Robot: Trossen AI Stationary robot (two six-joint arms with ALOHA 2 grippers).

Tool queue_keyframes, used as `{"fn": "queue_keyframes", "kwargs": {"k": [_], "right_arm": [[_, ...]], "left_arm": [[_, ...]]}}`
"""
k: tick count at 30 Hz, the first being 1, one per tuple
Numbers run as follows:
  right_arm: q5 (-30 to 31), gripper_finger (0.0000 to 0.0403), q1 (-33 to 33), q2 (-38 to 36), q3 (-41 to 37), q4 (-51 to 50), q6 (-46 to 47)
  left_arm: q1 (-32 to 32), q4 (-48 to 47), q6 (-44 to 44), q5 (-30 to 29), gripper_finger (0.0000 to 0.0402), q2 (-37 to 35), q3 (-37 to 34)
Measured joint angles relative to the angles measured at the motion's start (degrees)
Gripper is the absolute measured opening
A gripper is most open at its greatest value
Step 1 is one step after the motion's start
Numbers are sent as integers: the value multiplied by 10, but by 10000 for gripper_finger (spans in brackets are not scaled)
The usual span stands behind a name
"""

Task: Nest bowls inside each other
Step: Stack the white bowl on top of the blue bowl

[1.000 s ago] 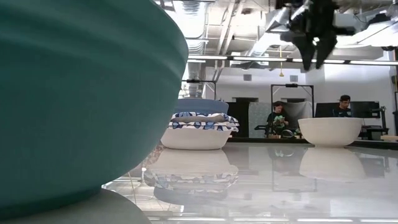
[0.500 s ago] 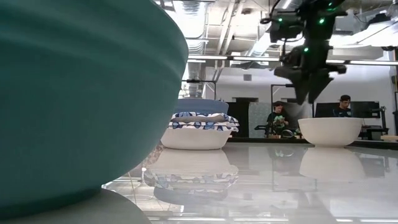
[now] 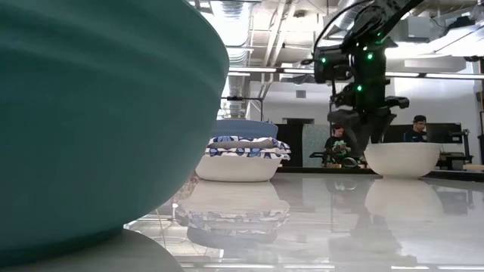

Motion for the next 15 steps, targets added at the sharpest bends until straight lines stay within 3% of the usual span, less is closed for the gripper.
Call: {"fn": "queue_keyframes", "kwargs": {"k": [8, 15], "right_arm": [[-27, 168, -18, 40, 0, 0, -18], [-39, 93, -23, 63, 0, 2, -17]], "left_arm": [[0, 0, -2, 1, 279, 0, 0], [0, 0, -1, 2, 279, 0, 0]]}}
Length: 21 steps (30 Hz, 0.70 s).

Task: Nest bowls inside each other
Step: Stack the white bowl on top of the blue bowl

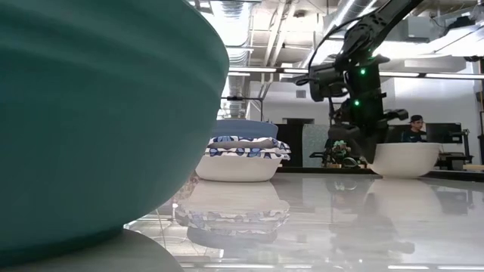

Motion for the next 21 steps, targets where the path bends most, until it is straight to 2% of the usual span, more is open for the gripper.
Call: {"fn": "queue_keyframes", "kwargs": {"k": [4, 6, 13, 21], "right_arm": [[-8, 26, 0, 0, 0, 1, 0], [-12, 12, -1, 0, 0, 1, -1], [-15, 7, -1, 0, 0, 10, -17], [-15, 6, 6, 0, 0, 72, -46]], "left_arm": [[0, 0, 1, -2, 279, 0, 0], [0, 0, 1, -2, 279, 0, 0], [0, 0, 2, -3, 279, 0, 0], [0, 0, 3, -6, 279, 0, 0]]}}
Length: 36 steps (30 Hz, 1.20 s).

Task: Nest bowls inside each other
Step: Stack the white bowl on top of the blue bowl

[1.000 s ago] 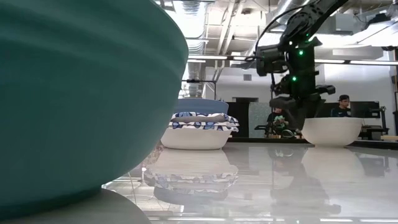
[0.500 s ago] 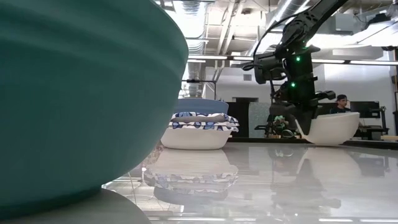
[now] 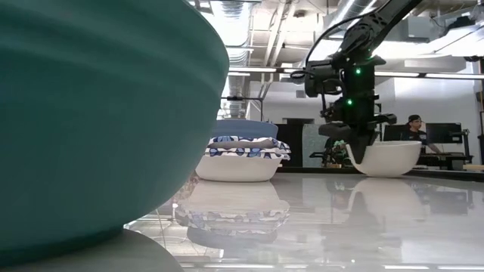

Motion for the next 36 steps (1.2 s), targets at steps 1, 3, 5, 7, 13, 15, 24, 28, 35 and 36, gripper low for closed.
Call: {"fn": "queue_keyframes", "kwargs": {"k": [1, 3, 5, 7, 13, 15, 24, 28, 35, 36], "right_arm": [[0, 6, 0, 0, 0, 9, -9], [0, 6, 0, 0, 0, 25, -25], [0, 6, 0, 0, 0, 38, -36], [0, 6, 0, 0, 0, 54, -48], [0, 5, 1, 0, 0, 117, -76], [0, 5, 1, 0, 3, 134, -85], [4, 5, 14, 0, 114, 141, -148], [17, 5, 30, 0, 169, 141, -188], [15, 5, 74, 0, 232, 175, -313], [11, 5, 82, 0, 235, 185, -338]], "left_arm": [[0, 0, 0, -4, 279, 0, 0], [0, 0, 0, -10, 279, 0, 0], [0, 0, 0, -12, 279, 0, 0], [0, 0, 0, -12, 279, 0, 0], [0, 0, 0, -12, 279, 0, 0], [0, 0, 0, -12, 279, 0, 0], [0, 0, 0, -12, 279, 0, 0], [0, 0, 0, -12, 279, 0, 0], [0, 0, 0, -12, 279, 0, 0], [0, 0, 0, -12, 279, 0, 0]]}}
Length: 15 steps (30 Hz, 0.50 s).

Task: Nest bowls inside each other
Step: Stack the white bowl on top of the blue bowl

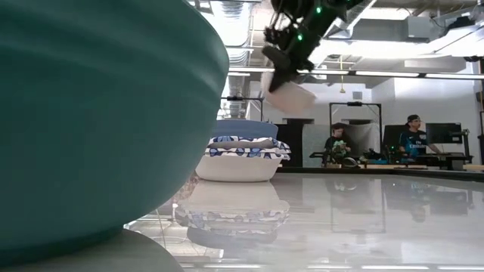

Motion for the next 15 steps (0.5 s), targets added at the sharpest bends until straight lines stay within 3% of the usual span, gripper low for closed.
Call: {"fn": "queue_keyframes", "kwargs": {"k": [11, 15], "right_arm": [[-75, 6, 89, 0, 10, 23, -327], [-94, 6, 120, 0, 10, 24, -399]], "left_arm": [[0, 0, 0, 0, 279, 0, 0], [0, 0, 0, 0, 279, 0, 0]]}}
